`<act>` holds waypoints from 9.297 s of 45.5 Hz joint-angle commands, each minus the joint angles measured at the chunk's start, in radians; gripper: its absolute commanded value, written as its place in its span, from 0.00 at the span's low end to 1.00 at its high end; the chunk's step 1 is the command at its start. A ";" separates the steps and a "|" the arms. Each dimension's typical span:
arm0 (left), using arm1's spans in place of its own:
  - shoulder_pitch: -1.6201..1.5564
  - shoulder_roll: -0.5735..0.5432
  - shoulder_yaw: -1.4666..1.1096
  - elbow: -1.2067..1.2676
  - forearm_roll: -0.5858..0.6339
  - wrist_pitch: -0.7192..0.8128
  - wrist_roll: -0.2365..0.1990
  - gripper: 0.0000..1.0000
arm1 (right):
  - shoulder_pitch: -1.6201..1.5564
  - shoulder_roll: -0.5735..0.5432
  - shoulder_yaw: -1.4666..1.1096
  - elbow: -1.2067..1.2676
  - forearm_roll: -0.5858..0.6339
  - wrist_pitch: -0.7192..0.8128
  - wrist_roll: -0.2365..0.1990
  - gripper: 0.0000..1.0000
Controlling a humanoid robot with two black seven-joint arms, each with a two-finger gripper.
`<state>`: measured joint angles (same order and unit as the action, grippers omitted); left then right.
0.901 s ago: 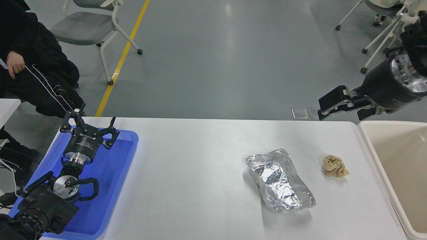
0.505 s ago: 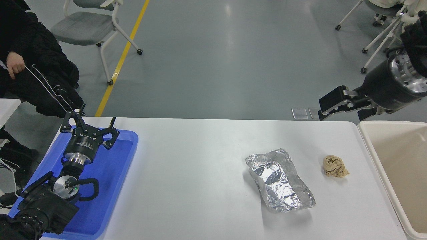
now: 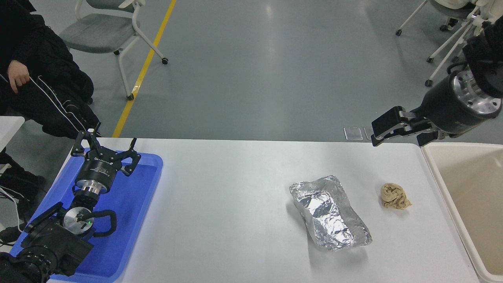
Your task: Pick up foil plate and place in dustbin
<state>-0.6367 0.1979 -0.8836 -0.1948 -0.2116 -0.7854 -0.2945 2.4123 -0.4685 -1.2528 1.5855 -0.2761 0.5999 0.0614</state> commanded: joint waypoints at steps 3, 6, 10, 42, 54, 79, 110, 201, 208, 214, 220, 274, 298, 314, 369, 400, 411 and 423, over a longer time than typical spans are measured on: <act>-0.001 0.000 0.000 0.000 0.000 0.000 0.000 1.00 | -0.030 0.005 0.003 -0.012 0.015 -0.015 0.000 1.00; -0.001 0.000 0.000 0.000 0.000 0.000 0.000 1.00 | -0.045 0.008 -0.001 -0.013 0.015 -0.043 0.000 1.00; -0.001 0.000 0.000 0.000 0.001 0.000 0.000 1.00 | -0.088 0.010 0.001 -0.018 0.012 -0.078 0.000 1.00; -0.001 -0.002 0.000 0.000 0.001 0.000 0.000 1.00 | -0.716 0.168 0.138 -0.370 -0.008 -0.275 0.011 1.00; -0.001 -0.002 0.000 0.000 0.000 0.000 0.000 1.00 | -0.907 0.266 0.162 -0.561 -0.054 -0.298 0.011 1.00; -0.001 0.000 0.000 0.000 0.001 0.000 0.000 1.00 | -1.154 0.361 0.184 -0.777 -0.153 -0.335 0.011 0.99; -0.001 0.000 0.000 0.000 0.000 0.000 0.000 1.00 | -1.216 0.401 0.168 -0.866 -0.209 -0.319 0.014 0.00; -0.001 0.000 0.000 0.000 0.000 0.000 0.000 1.00 | 0.398 -0.073 -0.051 0.091 -0.203 0.185 0.017 0.00; -0.001 0.000 0.000 0.000 0.000 0.000 0.000 1.00 | 0.308 -0.073 -0.076 0.062 -0.216 0.185 0.015 0.00; -0.001 0.000 0.000 0.000 0.000 0.000 0.000 1.00 | 0.183 -0.073 -0.109 -0.004 -0.245 0.160 0.015 0.00; -0.001 0.000 0.000 0.000 0.000 0.000 0.000 1.00 | 0.032 -0.073 -0.132 -0.102 -0.242 0.071 0.015 0.00; -0.001 0.002 0.000 0.000 0.000 0.000 0.000 1.00 | -1.608 -0.093 0.265 -1.520 0.164 -0.308 0.003 0.00; -0.001 0.000 0.000 0.000 0.000 0.000 -0.002 1.00 | -1.768 -0.087 0.473 -1.523 0.164 -0.436 -0.026 0.00; -0.001 0.002 0.000 0.000 0.000 0.000 0.000 1.00 | -1.771 -0.093 0.559 -1.520 0.169 -0.417 -0.071 1.00; -0.003 0.000 0.000 0.000 0.000 0.000 0.000 1.00 | -0.676 -0.200 0.171 -0.486 -0.173 -0.305 -0.058 1.00; -0.003 0.000 0.000 0.000 0.001 0.000 0.000 1.00 | 0.140 -0.147 0.099 0.014 -0.207 0.185 -0.060 1.00; -0.003 0.000 0.000 0.000 0.000 0.000 0.000 1.00 | 0.255 -0.145 0.113 0.022 -0.201 0.185 -0.072 1.00; -0.003 0.000 0.000 -0.003 0.000 0.000 0.000 1.00 | 0.188 -0.142 0.113 0.017 -0.215 0.185 -0.072 1.00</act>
<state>-0.6387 0.1975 -0.8836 -0.1949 -0.2115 -0.7854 -0.2945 2.6150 -0.6151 -1.1427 1.5976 -0.4838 0.7662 -0.0076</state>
